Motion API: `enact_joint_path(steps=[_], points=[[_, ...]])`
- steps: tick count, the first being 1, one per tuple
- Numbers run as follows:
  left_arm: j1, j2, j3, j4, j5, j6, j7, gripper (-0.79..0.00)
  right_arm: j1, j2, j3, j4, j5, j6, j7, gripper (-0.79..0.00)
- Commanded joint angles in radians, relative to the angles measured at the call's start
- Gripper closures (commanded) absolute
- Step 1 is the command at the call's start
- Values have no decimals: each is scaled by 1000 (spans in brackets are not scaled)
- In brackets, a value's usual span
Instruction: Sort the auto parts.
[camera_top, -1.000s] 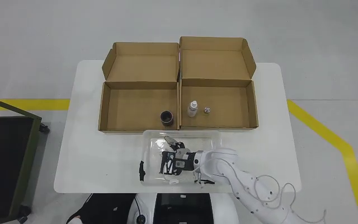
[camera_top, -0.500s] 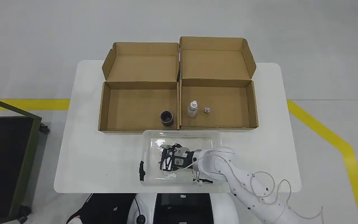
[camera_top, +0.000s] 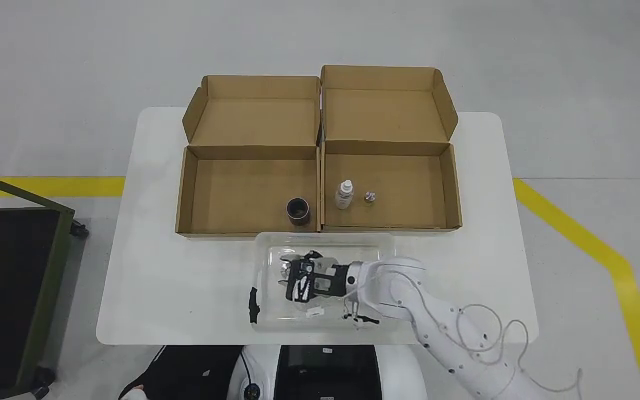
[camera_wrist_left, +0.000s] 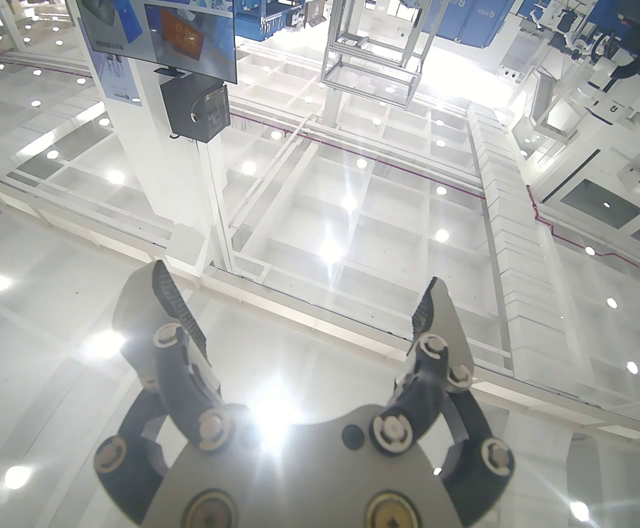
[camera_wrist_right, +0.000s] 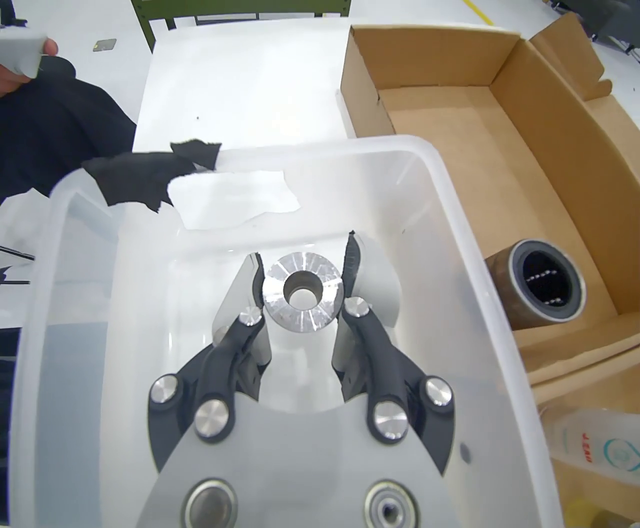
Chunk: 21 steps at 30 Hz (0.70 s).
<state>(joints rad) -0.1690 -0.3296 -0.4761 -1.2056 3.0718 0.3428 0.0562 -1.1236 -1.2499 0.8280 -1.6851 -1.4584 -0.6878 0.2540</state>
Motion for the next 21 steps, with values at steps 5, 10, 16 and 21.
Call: enact_joint_path(steps=[5, 10, 16, 21], points=[[0, 0, 0, 0, 0, 0, 0, -785, -11, 8, 25, -69, 5, -15, 13, 0], [0, 0, 0, 0, 0, 0, 0, -785, -12, 11, 38, -107, 14, -18, 5, 0], [0, 0, 0, 0, 0, 0, 0, -785, -1, 11, 50, -135, 29, -18, -4, 0], [0, 0, 0, 0, 0, 0, 0, -785, 24, 9, 56, -153, 39, -14, -10, 0]])
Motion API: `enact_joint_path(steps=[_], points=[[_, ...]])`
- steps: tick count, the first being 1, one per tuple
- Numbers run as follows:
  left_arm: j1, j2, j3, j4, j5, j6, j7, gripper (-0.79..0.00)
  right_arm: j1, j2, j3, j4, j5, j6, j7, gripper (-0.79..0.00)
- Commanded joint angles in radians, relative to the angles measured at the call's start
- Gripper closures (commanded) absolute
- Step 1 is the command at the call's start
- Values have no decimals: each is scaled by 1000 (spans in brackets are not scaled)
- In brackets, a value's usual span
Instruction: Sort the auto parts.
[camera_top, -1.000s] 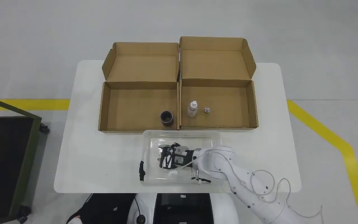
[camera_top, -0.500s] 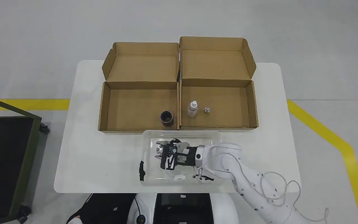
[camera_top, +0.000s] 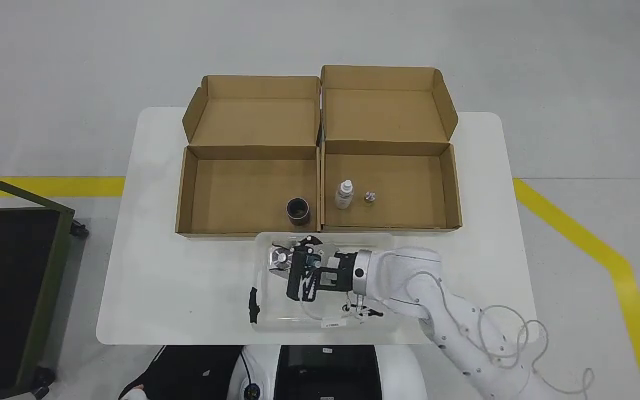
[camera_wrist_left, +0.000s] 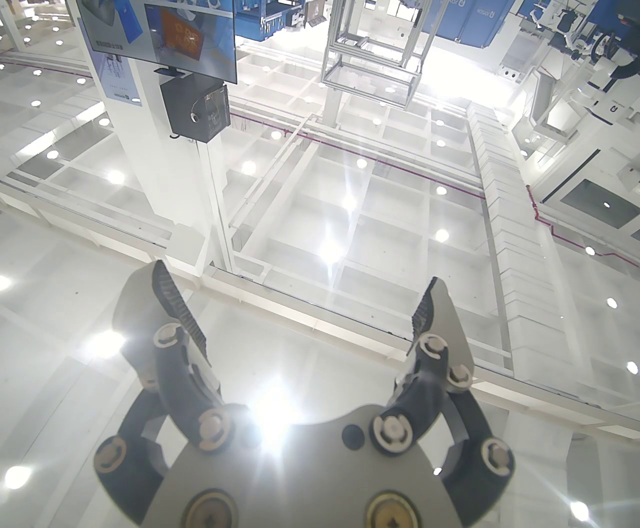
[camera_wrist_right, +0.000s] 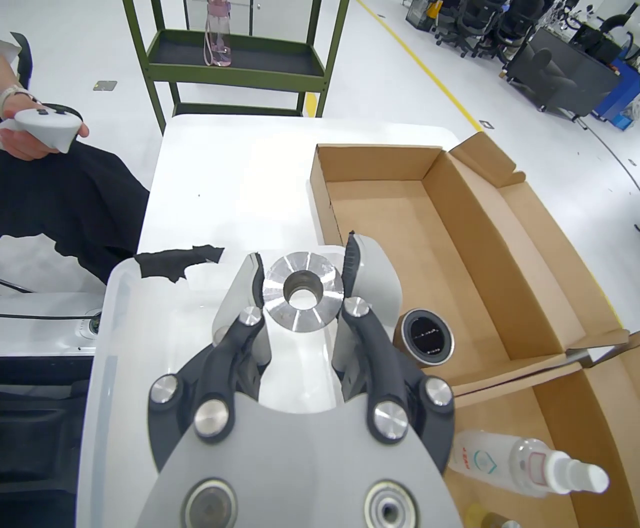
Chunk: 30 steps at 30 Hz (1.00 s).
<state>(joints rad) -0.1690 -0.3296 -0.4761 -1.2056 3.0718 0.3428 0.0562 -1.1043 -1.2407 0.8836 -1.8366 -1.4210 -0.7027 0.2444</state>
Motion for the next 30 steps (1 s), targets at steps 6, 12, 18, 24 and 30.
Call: enact_joint_path(steps=[6, 12, 18, 24, 30], points=[[0, 0, 0, 0, 0, 0, 0, -785, 41, -6, 5, -16, 15, 14, -14, 0], [0, 0, 0, 0, 0, 0, 0, -785, 90, -14, 6, -8, 27, 31, -23, 0], [0, 0, 0, 0, 0, 0, 0, -785, 154, -28, -15, 19, 44, 47, -30, 0], [0, 0, 0, 0, 0, 0, 0, -785, 222, -50, -55, 78, 67, 69, -45, 0], [0, 0, 0, 0, 0, 0, 0, -785, 298, -76, -90, 175, 98, 104, -68, 0]])
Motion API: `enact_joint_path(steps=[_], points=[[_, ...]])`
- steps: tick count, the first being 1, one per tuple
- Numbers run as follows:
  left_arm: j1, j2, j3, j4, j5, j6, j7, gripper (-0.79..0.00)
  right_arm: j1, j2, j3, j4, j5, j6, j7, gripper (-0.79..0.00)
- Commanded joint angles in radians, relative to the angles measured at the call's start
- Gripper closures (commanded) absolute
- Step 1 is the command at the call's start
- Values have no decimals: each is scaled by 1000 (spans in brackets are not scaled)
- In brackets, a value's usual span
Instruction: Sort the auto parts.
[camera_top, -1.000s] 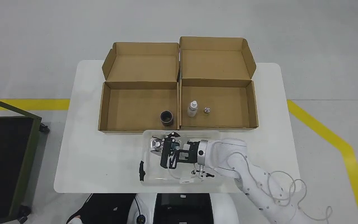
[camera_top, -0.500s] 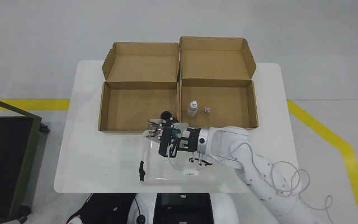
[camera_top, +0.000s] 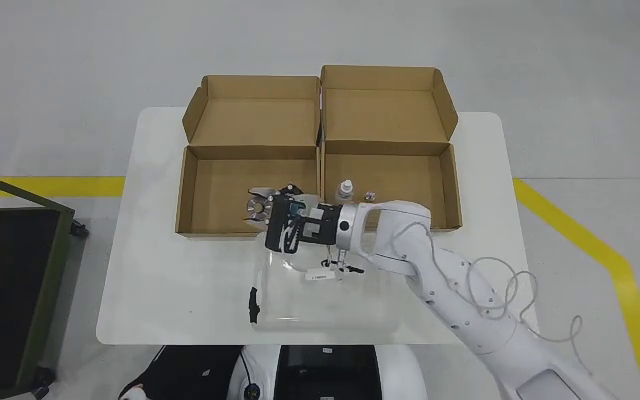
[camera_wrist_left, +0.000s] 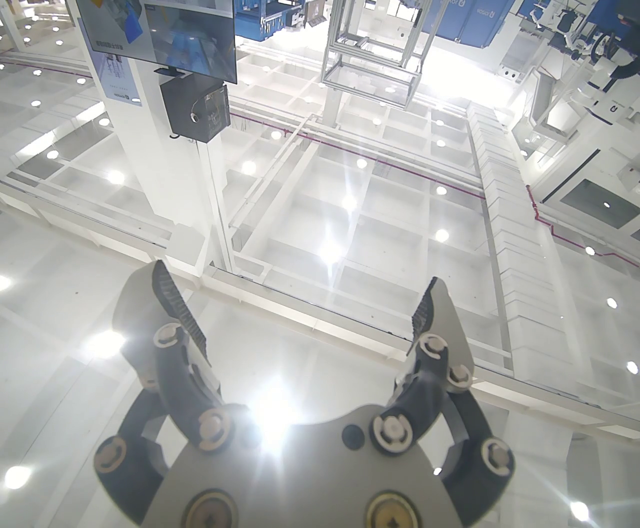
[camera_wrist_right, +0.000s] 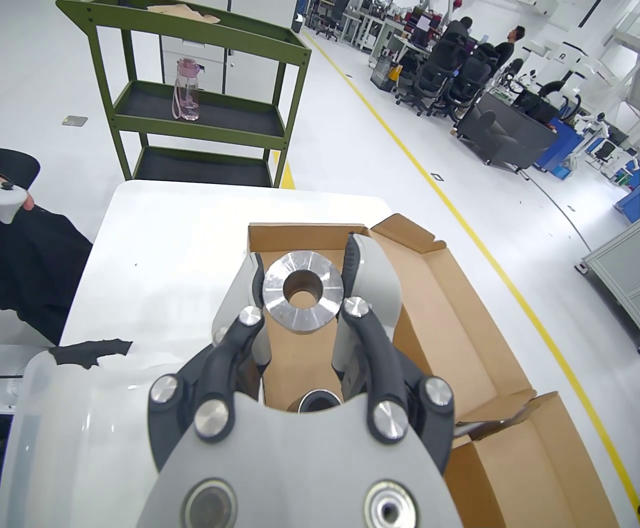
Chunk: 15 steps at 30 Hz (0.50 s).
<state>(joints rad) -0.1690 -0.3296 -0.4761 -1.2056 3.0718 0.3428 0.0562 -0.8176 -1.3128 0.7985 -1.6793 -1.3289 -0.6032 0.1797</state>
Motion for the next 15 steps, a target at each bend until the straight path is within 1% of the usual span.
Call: enact_joint_path(steps=[1, 7, 15], points=[[0, 0, 0, 0, 0, 0, 0, -785, 23, -9, -11, 38, 15, 8, -9, 0], [0, 0, 0, 0, 0, 0, 0, -785, 83, -36, -54, 149, 49, 18, -23, 0], [0, 0, 0, 0, 0, 0, 0, -785, 142, -68, -96, 262, 70, 12, -31, 0]])
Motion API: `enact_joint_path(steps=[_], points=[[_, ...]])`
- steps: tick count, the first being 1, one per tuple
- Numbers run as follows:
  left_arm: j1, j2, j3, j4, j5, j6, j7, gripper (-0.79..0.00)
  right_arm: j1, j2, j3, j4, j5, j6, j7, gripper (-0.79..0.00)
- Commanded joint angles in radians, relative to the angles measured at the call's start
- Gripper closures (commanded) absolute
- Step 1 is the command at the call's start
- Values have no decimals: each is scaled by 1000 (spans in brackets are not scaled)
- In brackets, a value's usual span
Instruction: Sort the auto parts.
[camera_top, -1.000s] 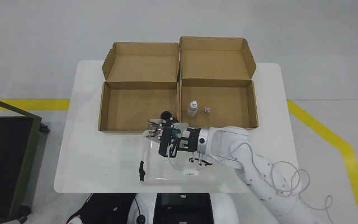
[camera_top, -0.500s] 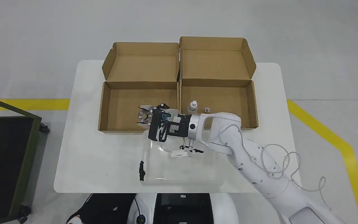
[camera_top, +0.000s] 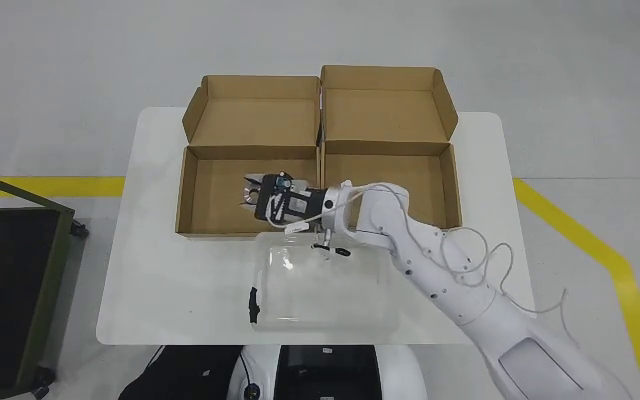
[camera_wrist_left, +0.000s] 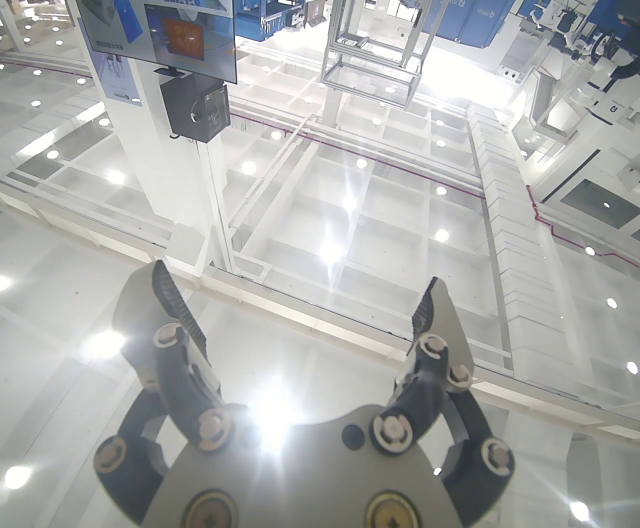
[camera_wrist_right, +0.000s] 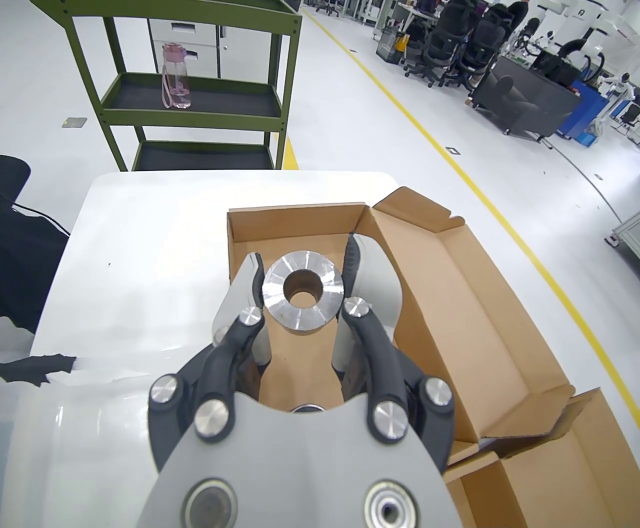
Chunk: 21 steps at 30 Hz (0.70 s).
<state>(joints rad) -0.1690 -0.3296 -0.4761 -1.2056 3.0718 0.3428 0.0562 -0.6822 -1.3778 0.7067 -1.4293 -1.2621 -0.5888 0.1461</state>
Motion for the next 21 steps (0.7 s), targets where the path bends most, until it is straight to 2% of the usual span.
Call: enact_joint_path(steps=[1, 21], points=[[0, 0, 0, 0, 0, 0, 0, -785, 15, -8, -11, 26, 5, -6, 6, 0], [0, 0, 0, 0, 0, 0, 0, -785, 157, -115, -135, 325, 81, -41, 59, 0]])
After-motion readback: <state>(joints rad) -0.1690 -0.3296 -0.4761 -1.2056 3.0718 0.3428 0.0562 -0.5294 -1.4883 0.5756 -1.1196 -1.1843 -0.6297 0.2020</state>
